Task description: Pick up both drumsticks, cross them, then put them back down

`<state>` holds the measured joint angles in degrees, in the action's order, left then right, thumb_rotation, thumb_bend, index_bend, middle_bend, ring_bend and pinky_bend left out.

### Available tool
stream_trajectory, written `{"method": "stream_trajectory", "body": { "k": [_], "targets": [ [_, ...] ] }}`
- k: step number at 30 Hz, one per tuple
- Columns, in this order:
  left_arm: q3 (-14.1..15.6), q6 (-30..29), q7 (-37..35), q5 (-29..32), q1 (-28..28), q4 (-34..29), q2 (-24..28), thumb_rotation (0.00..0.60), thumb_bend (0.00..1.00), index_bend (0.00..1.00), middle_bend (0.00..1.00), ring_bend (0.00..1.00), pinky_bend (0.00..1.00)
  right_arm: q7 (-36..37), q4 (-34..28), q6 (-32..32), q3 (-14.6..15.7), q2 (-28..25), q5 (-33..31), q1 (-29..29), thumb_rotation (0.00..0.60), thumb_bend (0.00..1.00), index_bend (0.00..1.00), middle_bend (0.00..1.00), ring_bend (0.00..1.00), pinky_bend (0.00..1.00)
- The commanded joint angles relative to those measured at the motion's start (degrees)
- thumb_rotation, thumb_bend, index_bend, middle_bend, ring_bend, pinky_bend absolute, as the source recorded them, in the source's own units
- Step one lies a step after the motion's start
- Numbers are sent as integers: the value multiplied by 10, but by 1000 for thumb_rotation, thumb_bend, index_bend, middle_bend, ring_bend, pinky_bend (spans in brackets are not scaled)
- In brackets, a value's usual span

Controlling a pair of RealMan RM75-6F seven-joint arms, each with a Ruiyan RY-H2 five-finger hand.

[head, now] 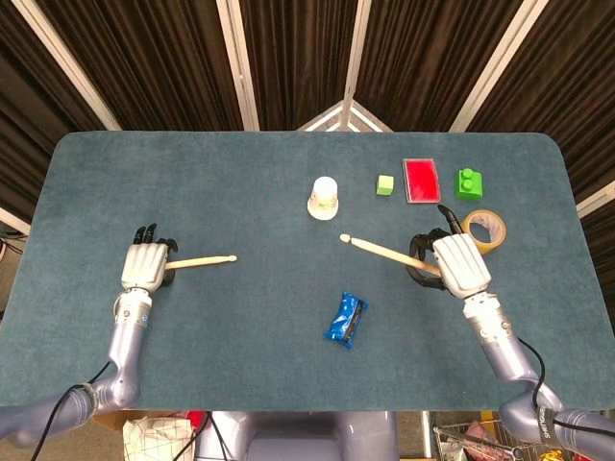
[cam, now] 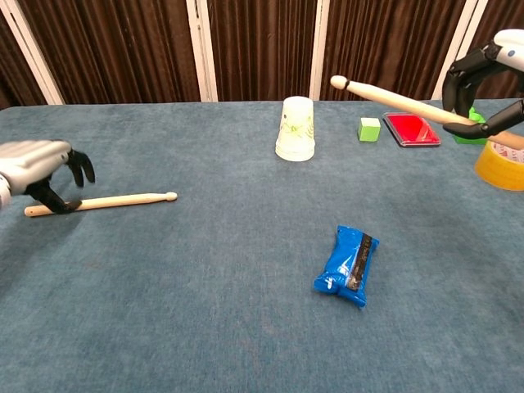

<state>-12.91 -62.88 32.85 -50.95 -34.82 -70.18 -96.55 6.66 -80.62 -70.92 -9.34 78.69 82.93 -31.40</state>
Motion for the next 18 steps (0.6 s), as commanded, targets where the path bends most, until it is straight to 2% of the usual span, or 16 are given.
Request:
{"method": "stream_trajectory", "body": {
  "k": [1, 5, 11, 15, 18],
  "targets": [
    [-21, -26, 17, 8, 4, -61, 44, 600, 509, 257, 226, 0, 0, -2, 4, 4, -1, 6, -7, 1, 600, 434, 679, 637, 483, 61],
    [-45, -54, 17, 11, 14, -149, 106, 600, 509, 247, 190, 0, 0, -31, 23, 12, -4, 25, -20, -2, 600, 434, 679, 637, 483, 61],
    [-66, -84, -21, -2, 43, -265, 195, 600, 509, 244, 187, 0, 0, -122, 96, 20, 6, 77, -29, -8, 600, 436, 679, 637, 497, 60],
    [-60, -96, -48, -26, 70, -325, 252, 600, 509, 244, 183, 0, 0, -161, 136, 37, 17, 98, -42, -5, 600, 436, 679, 638, 500, 58],
    [-43, -101, -58, -49, 91, -362, 295, 600, 509, 244, 178, 0, 0, -171, 157, 50, 21, 115, -54, -2, 600, 435, 679, 638, 500, 61]
  ]
}}
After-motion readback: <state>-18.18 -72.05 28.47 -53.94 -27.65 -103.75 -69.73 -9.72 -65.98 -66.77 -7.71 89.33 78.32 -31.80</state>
